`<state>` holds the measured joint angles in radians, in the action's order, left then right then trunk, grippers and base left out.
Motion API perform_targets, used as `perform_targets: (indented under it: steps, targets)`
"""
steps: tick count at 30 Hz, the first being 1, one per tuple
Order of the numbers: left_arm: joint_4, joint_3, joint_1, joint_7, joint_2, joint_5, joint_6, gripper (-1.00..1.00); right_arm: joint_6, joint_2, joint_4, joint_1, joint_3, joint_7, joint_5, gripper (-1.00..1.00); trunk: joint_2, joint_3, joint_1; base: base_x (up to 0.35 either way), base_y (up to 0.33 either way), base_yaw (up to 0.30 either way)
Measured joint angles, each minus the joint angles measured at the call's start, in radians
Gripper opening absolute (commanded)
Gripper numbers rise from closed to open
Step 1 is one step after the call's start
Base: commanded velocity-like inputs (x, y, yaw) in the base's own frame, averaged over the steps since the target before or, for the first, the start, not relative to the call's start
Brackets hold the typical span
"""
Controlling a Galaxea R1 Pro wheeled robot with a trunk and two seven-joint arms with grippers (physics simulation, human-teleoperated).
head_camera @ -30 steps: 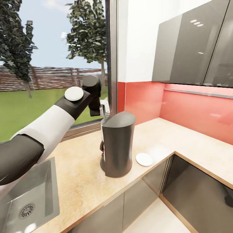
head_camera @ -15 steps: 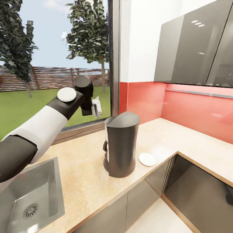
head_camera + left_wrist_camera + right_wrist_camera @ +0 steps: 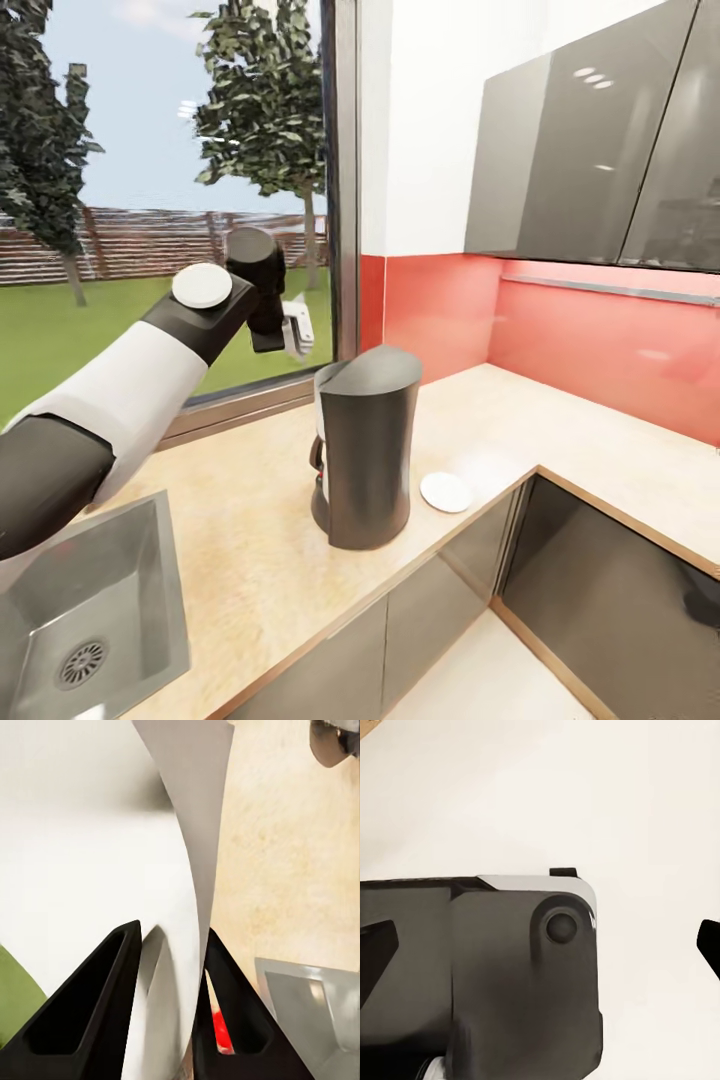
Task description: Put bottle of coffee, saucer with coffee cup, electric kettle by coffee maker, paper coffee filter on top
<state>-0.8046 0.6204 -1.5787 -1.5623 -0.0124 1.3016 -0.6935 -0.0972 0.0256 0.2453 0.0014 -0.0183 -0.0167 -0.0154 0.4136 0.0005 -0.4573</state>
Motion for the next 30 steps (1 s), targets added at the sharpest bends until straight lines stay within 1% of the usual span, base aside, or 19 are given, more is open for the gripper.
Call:
perform_targets:
  steps: [8, 15, 23, 27, 30]
  targets:
    - [0.0, 0.0, 0.001, 0.0, 0.002, 0.0, 0.007, -1.0, 0.0, 0.0, 0.0, 0.0, 0.001, 0.0, 0.0, 1.0, 0.0, 0.009, 0.0, 0.008, 0.001, -0.218]
    - [-0.002, 0.0, 0.009, 0.0, 0.003, 0.001, 0.008, -1.0, 0.0, 0.002, 0.0, 0.0, 0.003, 0.0, 0.0, 1.0, 0.0, 0.017, 0.0, 0.134, 0.111, -0.222]
    - [-0.003, 0.002, 0.011, 0.0, 0.012, 0.003, 0.013, -1.0, 0.0, 0.002, 0.0, 0.0, 0.003, 0.0, 0.0, 1.0, 0.0, 0.027, 0.0, 0.008, 0.007, -0.218]
    - [-0.003, 0.002, 0.011, -0.001, 0.015, 0.006, 0.017, -1.0, 0.0, 0.002, 0.0, 0.0, 0.003, 0.0, 0.0, 1.0, 0.0, 0.029, 0.0, 0.0, 0.0, -0.079]
    - [-0.002, 0.001, 0.011, -0.002, 0.018, 0.008, 0.048, -1.0, 0.0, 0.002, 0.0, 0.0, 0.003, 0.0, 0.0, 1.0, 0.0, 0.03, 0.0, 0.0, 0.0, -0.018]
